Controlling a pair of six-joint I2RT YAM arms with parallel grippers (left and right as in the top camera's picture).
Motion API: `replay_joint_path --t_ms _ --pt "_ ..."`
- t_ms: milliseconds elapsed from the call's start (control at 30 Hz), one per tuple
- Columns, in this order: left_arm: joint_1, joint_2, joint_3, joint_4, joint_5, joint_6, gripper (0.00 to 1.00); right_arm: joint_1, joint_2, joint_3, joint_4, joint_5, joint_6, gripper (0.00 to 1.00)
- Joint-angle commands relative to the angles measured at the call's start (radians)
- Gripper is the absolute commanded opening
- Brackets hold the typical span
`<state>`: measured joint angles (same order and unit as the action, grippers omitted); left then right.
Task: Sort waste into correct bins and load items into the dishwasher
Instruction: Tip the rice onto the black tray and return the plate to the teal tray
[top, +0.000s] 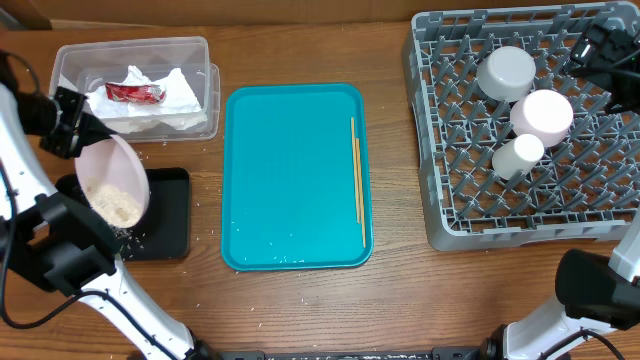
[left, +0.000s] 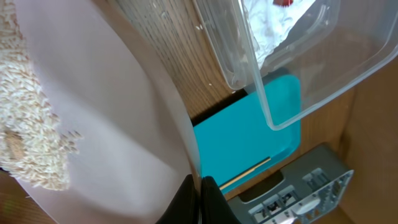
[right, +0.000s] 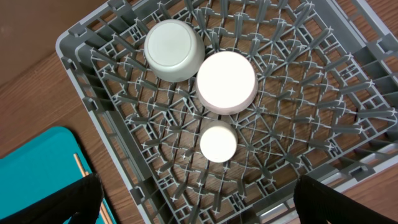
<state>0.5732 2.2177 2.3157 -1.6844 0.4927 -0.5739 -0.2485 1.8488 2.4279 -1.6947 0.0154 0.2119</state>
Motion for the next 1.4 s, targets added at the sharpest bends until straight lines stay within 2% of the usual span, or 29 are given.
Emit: replay_joint_path --t_ms 0,200,400,600,733,900,1033,1200,1367 --pt "0.036 0.002 -0.006 -0.004 0.079 0.057 0.04 -0.003 -0.001 0.008 0.002 0.006 -0.003 1.0" --pt "0.078 0.025 -0.01 -0.006 0.276 0.152 0.04 -0.003 -0.001 0.008 0.002 0.006 -0.003 1.0" --pt "0.134 0.034 -0.074 -0.006 0.369 0.194 0.04 -0.003 -0.001 0.008 0.002 0.006 -0.003 1.0" --pt "0.197 0.034 -0.192 -0.005 0.398 0.195 0.04 -0.003 -0.001 0.008 0.002 0.006 -0.003 1.0" --pt "0.245 0.034 -0.292 0.021 0.554 0.292 0.04 -0.003 -0.001 0.008 0.002 0.006 -0.003 1.0" --pt "0.286 0.034 -0.325 0.055 0.591 0.349 0.04 -0.003 -0.001 0.008 0.002 0.006 -0.003 1.0" --pt "0.296 0.032 -0.327 -0.006 0.69 0.459 0.04 -0.003 -0.001 0.008 0.002 0.006 -0.003 1.0" --pt "0.297 0.03 -0.333 -0.006 0.793 0.463 0.04 -0.003 -0.001 0.008 0.002 0.006 -0.003 1.0" --pt "0.297 0.022 -0.34 -0.006 0.801 0.454 0.04 -0.003 -0.001 0.008 0.002 0.006 -0.003 1.0"
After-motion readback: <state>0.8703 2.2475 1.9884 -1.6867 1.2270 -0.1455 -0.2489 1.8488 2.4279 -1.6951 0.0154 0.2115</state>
